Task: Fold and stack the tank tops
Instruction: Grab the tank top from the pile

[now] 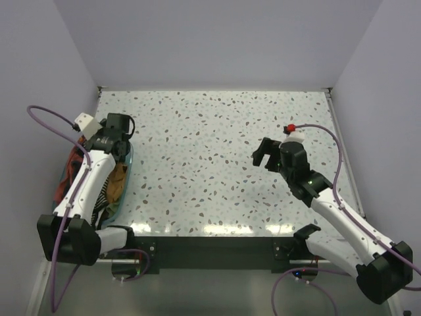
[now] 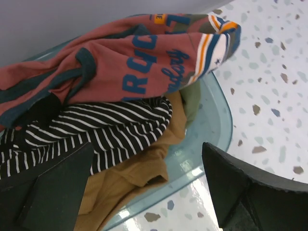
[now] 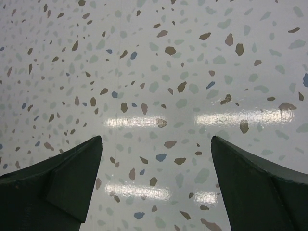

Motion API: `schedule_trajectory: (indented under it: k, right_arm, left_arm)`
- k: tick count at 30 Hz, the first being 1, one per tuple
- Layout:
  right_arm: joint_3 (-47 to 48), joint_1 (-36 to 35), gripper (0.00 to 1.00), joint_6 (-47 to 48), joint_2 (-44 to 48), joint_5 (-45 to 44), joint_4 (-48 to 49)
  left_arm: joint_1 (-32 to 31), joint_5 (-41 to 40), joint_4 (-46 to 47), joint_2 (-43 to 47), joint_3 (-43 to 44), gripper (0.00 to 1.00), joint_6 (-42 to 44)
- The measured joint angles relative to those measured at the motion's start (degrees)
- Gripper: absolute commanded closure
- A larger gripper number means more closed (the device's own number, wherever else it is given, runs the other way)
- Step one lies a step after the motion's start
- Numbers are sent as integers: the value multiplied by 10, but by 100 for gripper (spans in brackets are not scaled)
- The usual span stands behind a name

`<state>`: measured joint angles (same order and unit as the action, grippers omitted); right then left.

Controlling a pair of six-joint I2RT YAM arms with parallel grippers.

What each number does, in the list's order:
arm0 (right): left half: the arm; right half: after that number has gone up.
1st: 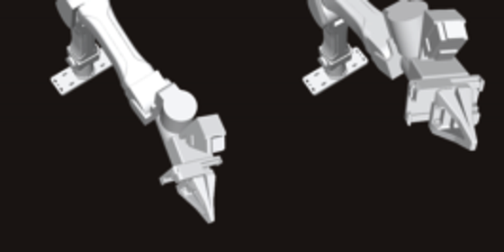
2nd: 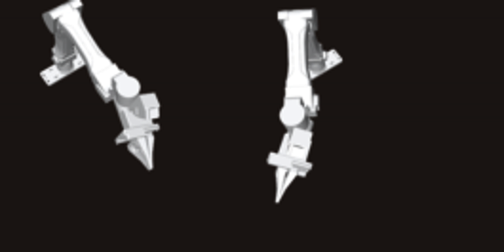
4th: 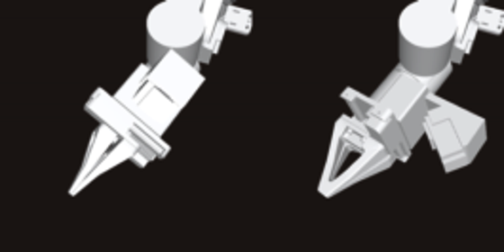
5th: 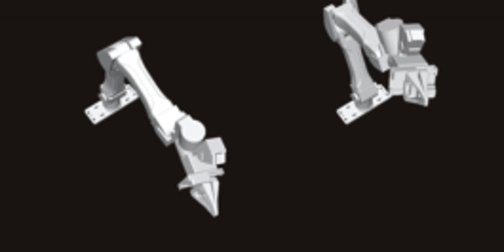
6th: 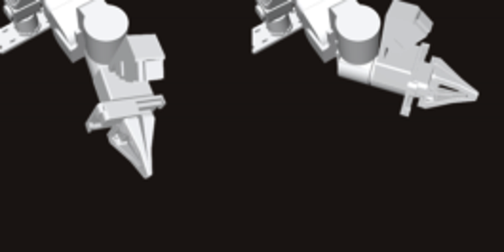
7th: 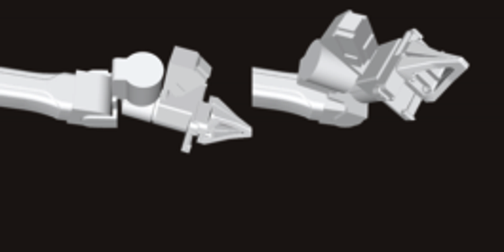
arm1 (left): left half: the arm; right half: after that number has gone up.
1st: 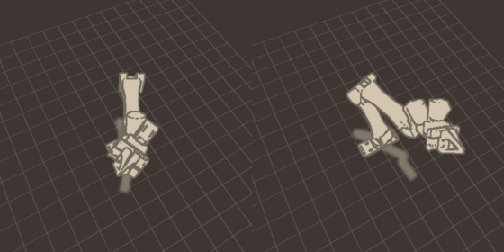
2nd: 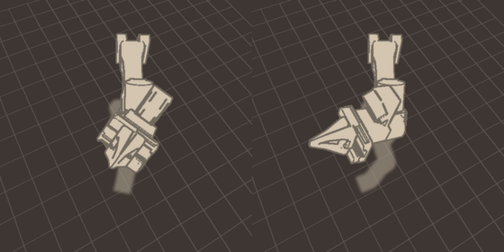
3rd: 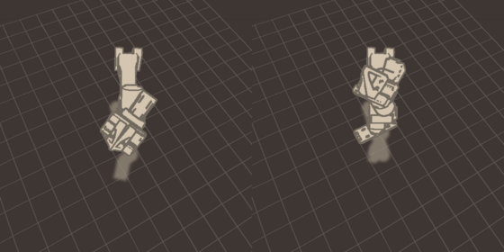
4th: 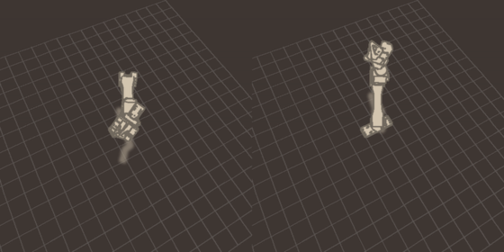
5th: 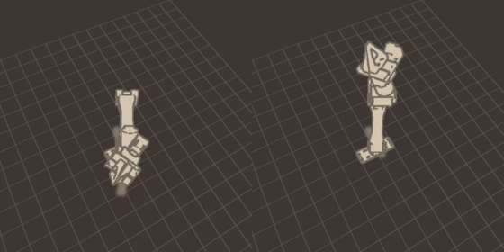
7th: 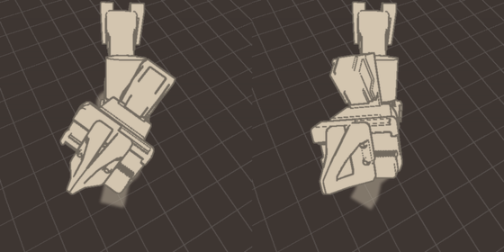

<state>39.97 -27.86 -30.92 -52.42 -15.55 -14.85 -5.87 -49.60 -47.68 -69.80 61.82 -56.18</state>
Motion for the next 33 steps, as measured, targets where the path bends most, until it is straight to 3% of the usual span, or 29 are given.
schedule_trajectory:
  k: [9,19,20,21,23,24,26,27,28,33]
  right_arm:
    - [-6,0,1,-1,-8,38,21]
    - [-10,0,1,1,3,49,24]
    - [-10,0,1,1,4,49,25]
    - [-10,0,1,1,5,51,26]
    - [-10,0,1,1,5,54,26]
    - [-10,0,1,1,5,58,26]
    - [-10,0,1,2,5,61,26]
    - [-10,0,1,3,5,63,26]
    - [-10,0,1,3,5,64,26]
    - [-10,0,1,5,4,76,29]
  left_arm:
    - [95,-21,78,-125,57,0,72]
    - [138,3,118,-267,97,3,89]
    - [138,4,123,-271,96,8,90]
    - [138,4,128,-271,95,24,93]
    - [140,7,142,-271,93,46,97]
    - [140,8,146,-271,92,64,102]
    - [141,11,155,-270,87,80,112]
    - [142,12,156,-269,87,95,122]
    - [142,12,156,-266,87,100,130]
    - [144,21,155,-219,93,100,169]
